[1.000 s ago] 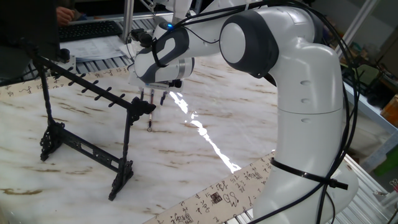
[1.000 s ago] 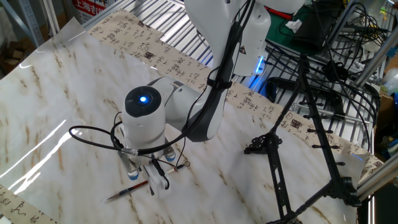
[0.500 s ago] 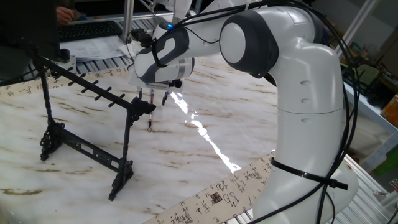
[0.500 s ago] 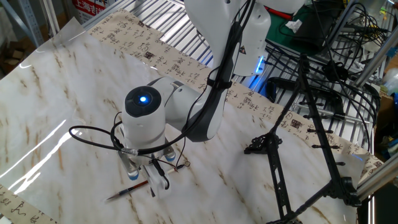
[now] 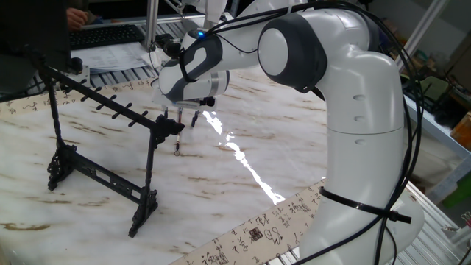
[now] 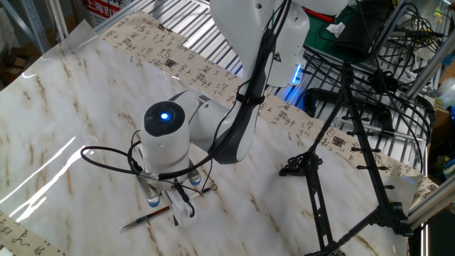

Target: Place the brush on the pen rack

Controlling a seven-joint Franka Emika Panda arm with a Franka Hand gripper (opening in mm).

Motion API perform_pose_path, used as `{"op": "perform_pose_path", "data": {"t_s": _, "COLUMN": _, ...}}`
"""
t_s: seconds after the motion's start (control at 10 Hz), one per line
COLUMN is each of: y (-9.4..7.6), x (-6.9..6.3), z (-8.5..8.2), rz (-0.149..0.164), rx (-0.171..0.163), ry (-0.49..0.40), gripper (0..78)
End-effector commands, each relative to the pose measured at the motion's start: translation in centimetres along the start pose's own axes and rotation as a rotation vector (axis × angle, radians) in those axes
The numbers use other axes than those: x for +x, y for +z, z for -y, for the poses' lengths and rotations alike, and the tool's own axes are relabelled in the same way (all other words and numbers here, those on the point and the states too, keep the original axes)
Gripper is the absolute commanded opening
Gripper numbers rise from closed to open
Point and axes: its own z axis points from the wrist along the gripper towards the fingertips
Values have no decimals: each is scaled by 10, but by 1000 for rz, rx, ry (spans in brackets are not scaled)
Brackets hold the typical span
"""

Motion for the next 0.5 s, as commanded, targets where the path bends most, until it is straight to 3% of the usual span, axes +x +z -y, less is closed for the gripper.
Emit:
{"op": "perform_pose_path", "data": {"t_s": 0.1, "y": -1, "x": -1, "z": 0, "rz": 6, "rx": 5, "ry": -6, "gripper": 774}}
{"op": "perform_pose_path", "data": {"t_s": 0.5, "y": -2, "x": 0, "z": -2, "rz": 13, "rx": 19, "ry": -9, "gripper": 774}}
